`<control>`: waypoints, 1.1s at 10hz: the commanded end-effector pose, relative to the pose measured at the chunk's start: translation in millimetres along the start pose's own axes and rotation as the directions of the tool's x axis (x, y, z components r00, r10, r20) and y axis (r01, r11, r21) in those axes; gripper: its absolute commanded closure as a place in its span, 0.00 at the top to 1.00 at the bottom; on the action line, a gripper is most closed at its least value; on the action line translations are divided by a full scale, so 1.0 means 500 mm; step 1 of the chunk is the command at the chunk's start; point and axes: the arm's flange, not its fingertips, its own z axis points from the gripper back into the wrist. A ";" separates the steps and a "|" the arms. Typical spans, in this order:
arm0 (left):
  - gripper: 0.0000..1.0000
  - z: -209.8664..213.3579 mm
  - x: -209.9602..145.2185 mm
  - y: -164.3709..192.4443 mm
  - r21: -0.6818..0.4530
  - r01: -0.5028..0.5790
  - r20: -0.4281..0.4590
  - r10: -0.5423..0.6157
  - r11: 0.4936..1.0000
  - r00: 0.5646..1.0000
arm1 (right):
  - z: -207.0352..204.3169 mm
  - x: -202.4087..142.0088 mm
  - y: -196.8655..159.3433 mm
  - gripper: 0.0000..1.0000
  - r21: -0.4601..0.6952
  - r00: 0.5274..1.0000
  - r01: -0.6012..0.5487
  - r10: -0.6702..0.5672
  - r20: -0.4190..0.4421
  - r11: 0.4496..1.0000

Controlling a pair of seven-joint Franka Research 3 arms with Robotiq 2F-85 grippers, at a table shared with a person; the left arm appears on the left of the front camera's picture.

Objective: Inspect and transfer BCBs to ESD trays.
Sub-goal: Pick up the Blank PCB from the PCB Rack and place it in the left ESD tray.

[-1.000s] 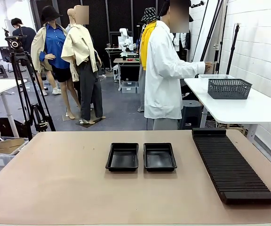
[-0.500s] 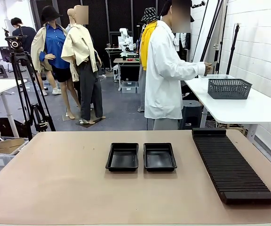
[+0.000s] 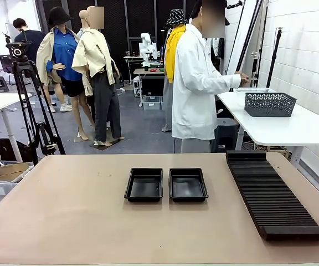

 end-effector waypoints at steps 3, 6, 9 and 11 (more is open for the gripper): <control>1.00 0.003 -0.002 -0.002 -0.008 -0.006 0.001 0.006 1.000 1.000 | -0.001 -0.003 0.000 1.00 0.009 1.000 -0.001 0.001 0.005 1.000; 1.00 0.003 -0.002 -0.002 -0.008 -0.006 0.001 0.006 1.000 1.000 | -0.001 -0.003 0.000 1.00 0.009 1.000 -0.001 0.001 0.005 1.000; 1.00 0.003 -0.002 -0.002 -0.008 -0.006 0.001 0.006 1.000 1.000 | -0.001 -0.003 0.000 1.00 0.009 1.000 -0.001 0.001 0.005 1.000; 1.00 0.003 -0.002 -0.002 -0.008 -0.006 0.001 0.006 1.000 1.000 | -0.001 -0.003 0.000 1.00 0.009 1.000 -0.001 0.001 0.005 1.000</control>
